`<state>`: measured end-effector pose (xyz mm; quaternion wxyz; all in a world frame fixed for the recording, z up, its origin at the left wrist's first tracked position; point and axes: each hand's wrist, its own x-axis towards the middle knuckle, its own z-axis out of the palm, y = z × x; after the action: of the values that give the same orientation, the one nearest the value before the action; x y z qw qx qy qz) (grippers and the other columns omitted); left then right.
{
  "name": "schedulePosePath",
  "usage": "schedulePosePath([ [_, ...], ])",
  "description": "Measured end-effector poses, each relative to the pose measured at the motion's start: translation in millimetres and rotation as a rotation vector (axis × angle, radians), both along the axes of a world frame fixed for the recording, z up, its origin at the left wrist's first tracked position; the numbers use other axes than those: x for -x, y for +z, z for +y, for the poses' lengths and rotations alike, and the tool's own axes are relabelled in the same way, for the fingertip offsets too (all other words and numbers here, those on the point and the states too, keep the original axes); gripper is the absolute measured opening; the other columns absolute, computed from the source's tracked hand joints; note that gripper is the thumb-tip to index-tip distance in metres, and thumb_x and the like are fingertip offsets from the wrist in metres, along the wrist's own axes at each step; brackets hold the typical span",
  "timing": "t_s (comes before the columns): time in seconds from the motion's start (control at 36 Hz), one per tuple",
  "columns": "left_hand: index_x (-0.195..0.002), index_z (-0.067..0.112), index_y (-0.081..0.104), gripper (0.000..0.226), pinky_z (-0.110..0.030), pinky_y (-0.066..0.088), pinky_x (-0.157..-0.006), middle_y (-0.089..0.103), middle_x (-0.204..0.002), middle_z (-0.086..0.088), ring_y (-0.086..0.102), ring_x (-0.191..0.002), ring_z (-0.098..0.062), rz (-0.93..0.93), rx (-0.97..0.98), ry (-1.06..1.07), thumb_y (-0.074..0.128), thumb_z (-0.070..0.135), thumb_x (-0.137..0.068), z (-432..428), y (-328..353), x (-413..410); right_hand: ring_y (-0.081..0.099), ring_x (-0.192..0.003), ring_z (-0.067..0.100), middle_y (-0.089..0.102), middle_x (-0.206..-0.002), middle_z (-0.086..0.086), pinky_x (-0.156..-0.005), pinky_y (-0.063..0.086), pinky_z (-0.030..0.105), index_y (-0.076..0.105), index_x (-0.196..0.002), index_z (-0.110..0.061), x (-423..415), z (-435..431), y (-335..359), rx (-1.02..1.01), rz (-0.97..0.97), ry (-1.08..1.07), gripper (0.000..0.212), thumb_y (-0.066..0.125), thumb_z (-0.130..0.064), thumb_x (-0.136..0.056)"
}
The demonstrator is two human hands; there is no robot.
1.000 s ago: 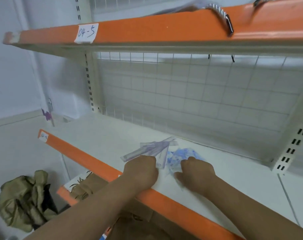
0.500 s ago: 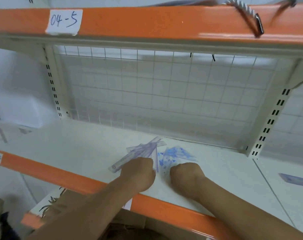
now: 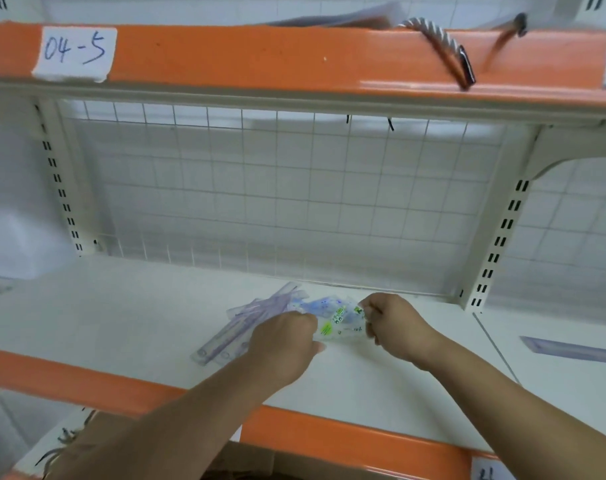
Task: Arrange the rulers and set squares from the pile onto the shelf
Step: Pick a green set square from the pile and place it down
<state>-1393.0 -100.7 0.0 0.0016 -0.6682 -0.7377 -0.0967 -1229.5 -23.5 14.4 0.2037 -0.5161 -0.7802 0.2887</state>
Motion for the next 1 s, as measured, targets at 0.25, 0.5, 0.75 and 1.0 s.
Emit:
schedulePosePath([
  [0.25, -0.103, 0.016, 0.064, 0.027, -0.028, 0.041, -0.074, 0.066, -0.108, -0.004, 0.062, -0.102, -0.024, 0.116, 0.025, -0.038, 0.046, 0.036, -0.099, 6.2, -0.8, -4.4, 0.056, -0.1, 0.019, 0.053, -0.115, 0.002, -0.089, 0.045, 0.029, 0.054, -0.124, -0.014, -11.8, -13.4, 2.3, -0.212, -0.249, 0.06, 0.053, 0.068, -0.044, -0.082],
  [0.5, -0.099, 0.015, 0.063, 0.03, -0.027, 0.041, -0.072, 0.067, -0.105, -0.004, 0.062, -0.099, -0.025, 0.059, 0.063, -0.095, 0.048, 0.041, -0.097, 5.8, -1.4, -13.7, 0.055, -0.098, 0.022, 0.049, -0.11, 0.001, -0.077, 0.046, 0.03, 0.056, -0.114, -0.019, -20.8, -28.9, -0.2, -0.319, -0.503, 0.055, 0.039, 0.063, -0.042, -0.084],
  [0.75, -0.123, 0.019, 0.054, 0.041, -0.03, 0.043, -0.088, 0.056, -0.127, 0.0, 0.053, -0.118, -0.021, 0.026, 0.126, -0.218, 0.055, 0.045, -0.092, 4.2, -2.1, -35.4, 0.052, -0.106, 0.023, 0.049, -0.116, 0.004, -0.072, 0.04, 0.028, 0.053, -0.112, -0.013, -52.1, -50.3, -6.8, -0.401, -0.597, -0.051, 0.033, 0.055, -0.039, -0.091],
  [1.0, -0.122, 0.019, 0.054, 0.035, -0.033, 0.044, -0.09, 0.057, -0.125, -0.002, 0.053, -0.116, -0.023, 0.037, 0.165, -0.362, 0.05, 0.042, -0.096, 1.4, -5.4, -74.7, 0.05, -0.111, 0.023, 0.048, -0.12, 0.005, -0.079, 0.043, 0.03, 0.05, -0.12, -0.013, -92.3, -78.4, -12.6, -0.371, -0.676, -0.165, 0.038, 0.054, -0.039, -0.093],
])
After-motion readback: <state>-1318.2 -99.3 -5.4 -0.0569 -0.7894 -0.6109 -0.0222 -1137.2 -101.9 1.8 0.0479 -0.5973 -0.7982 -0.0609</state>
